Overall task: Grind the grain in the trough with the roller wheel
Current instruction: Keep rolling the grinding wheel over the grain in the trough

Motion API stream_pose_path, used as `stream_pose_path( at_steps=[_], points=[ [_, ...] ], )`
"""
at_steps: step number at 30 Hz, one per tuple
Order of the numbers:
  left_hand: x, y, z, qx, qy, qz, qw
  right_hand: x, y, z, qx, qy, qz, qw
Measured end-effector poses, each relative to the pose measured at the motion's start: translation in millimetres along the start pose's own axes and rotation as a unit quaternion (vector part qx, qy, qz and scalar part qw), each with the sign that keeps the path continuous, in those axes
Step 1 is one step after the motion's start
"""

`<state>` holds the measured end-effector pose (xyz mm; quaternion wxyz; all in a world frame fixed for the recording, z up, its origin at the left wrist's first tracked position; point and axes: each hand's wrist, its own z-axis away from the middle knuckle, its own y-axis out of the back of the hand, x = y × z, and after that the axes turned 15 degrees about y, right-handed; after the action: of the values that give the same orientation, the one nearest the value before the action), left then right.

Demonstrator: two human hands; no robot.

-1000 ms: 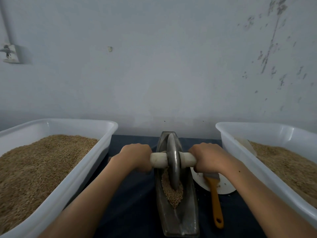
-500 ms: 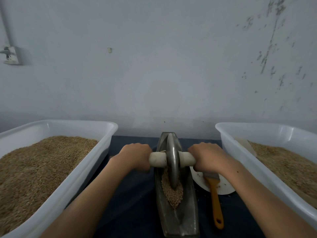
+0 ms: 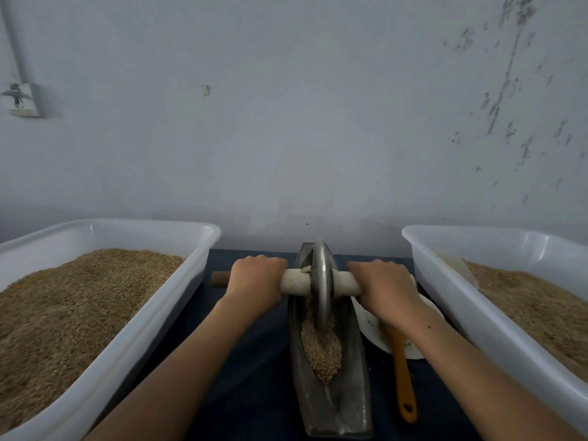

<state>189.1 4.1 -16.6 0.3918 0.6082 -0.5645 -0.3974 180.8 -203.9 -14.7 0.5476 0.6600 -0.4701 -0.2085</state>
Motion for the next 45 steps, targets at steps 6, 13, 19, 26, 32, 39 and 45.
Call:
stream_pose_path(
  at_steps=[6,13,19,26,32,39,45],
  points=[
    [-3.5,10.0,-0.5,-0.152,-0.017,-0.024,0.988,7.2,14.8,-0.6,-0.17,0.04,-0.06,0.983],
    [-1.1,9.6,0.5,-0.144,0.009,-0.028,0.989,3.1,14.4,-0.9,-0.147,0.033,-0.034,0.988],
    [4.5,-0.5,5.1,0.016,0.021,-0.004,1.0,0.2,-6.6,0.2,0.014,-0.014,-0.006,1.0],
    [-1.6,8.8,0.9,-0.122,-0.005,-0.027,0.992,5.0,12.7,-1.1,-0.131,0.032,-0.038,0.99],
    [-1.8,11.2,0.7,-0.18,-0.001,-0.026,0.983,5.5,18.1,-0.3,-0.19,0.039,-0.064,0.979],
    [4.5,0.3,2.0,0.01,0.018,-0.013,1.0,1.1,-3.9,-2.8,-0.014,-0.017,-0.015,1.0],
    [1.5,3.5,1.2,-0.043,-0.001,-0.023,0.999,3.0,2.9,-1.9,-0.049,0.007,-0.01,0.999]
  ],
)
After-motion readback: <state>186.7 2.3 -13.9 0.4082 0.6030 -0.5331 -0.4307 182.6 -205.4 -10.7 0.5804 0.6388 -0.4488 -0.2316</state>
